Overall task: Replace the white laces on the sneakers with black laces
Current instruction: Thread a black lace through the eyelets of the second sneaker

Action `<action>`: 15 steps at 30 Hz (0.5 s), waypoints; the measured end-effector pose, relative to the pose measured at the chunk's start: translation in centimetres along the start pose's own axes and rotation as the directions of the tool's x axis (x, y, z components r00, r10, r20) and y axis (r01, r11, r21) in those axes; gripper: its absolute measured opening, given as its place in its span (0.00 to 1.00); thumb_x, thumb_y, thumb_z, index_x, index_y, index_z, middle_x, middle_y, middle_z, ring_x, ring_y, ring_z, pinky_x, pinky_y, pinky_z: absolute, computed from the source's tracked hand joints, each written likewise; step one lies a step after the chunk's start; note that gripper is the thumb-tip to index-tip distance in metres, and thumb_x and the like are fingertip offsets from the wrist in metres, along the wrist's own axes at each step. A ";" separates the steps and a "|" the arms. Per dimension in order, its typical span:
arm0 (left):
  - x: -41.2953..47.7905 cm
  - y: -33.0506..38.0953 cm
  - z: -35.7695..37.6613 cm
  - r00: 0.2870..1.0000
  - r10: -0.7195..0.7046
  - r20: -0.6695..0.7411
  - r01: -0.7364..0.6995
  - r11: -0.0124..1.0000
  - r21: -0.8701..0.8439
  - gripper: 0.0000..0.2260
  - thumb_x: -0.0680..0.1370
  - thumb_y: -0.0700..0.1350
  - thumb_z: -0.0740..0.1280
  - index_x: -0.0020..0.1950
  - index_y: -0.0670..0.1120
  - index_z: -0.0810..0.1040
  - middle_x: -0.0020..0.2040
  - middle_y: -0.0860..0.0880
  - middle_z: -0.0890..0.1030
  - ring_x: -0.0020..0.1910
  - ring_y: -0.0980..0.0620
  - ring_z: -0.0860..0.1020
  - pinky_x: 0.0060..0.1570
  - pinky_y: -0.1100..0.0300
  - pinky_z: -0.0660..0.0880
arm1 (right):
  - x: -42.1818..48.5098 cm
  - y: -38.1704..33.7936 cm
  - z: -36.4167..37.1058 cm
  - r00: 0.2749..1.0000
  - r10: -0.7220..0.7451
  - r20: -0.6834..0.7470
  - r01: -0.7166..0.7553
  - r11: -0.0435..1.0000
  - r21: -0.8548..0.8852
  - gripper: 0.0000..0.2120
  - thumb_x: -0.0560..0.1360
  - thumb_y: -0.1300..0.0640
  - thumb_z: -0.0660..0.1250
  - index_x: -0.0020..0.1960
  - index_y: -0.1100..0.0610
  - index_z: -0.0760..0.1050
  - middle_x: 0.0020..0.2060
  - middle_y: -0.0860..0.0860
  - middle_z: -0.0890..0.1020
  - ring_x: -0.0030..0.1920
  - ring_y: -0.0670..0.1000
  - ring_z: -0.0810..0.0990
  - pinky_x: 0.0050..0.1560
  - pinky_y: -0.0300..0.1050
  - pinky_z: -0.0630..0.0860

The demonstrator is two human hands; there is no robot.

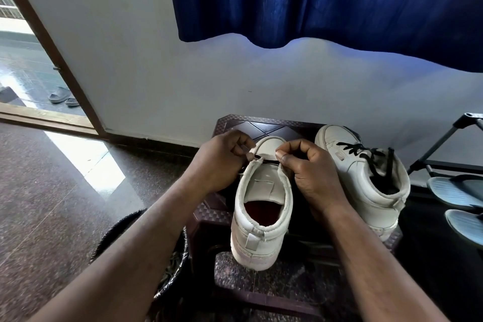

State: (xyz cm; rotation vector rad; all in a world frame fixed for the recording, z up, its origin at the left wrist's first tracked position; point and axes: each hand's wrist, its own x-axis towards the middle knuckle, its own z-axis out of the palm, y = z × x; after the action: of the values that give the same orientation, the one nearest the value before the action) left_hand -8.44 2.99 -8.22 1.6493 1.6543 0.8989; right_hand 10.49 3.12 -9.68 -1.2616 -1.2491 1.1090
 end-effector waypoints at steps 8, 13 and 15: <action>0.3 0.6 0.1 0.996 0.085 -0.032 -0.081 0.991 0.104 0.08 0.79 0.43 0.70 0.42 0.54 0.78 0.40 0.55 0.84 0.40 0.54 0.79 0.41 0.60 0.73 | -0.1 -0.2 0.0 0.999 -0.029 -0.017 0.029 0.999 -0.023 0.03 0.76 0.61 0.75 0.44 0.54 0.84 0.38 0.46 0.85 0.38 0.44 0.79 0.47 0.43 0.76; 0.2 2.0 0.0 0.986 0.150 -0.069 -0.165 0.891 -0.423 0.06 0.74 0.50 0.72 0.49 0.53 0.80 0.38 0.49 0.80 0.33 0.48 0.73 0.36 0.53 0.68 | -0.2 -1.1 0.3 0.987 -0.136 0.080 0.145 0.983 -0.111 0.04 0.75 0.56 0.76 0.49 0.49 0.86 0.43 0.53 0.87 0.43 0.56 0.83 0.52 0.55 0.80; -0.1 2.7 -0.3 0.962 0.258 -0.093 -0.272 0.854 -0.444 0.07 0.76 0.45 0.71 0.53 0.53 0.80 0.43 0.47 0.79 0.36 0.47 0.74 0.39 0.53 0.70 | -0.3 -1.4 0.5 0.974 -0.163 0.160 0.183 0.976 -0.116 0.08 0.73 0.51 0.75 0.51 0.45 0.86 0.44 0.54 0.86 0.46 0.62 0.83 0.55 0.60 0.79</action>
State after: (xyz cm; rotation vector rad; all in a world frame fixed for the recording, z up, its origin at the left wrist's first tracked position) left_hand -7.10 2.85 -5.81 1.5500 1.1260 1.3387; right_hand 9.90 2.77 -8.30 -1.1561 -1.5365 1.0237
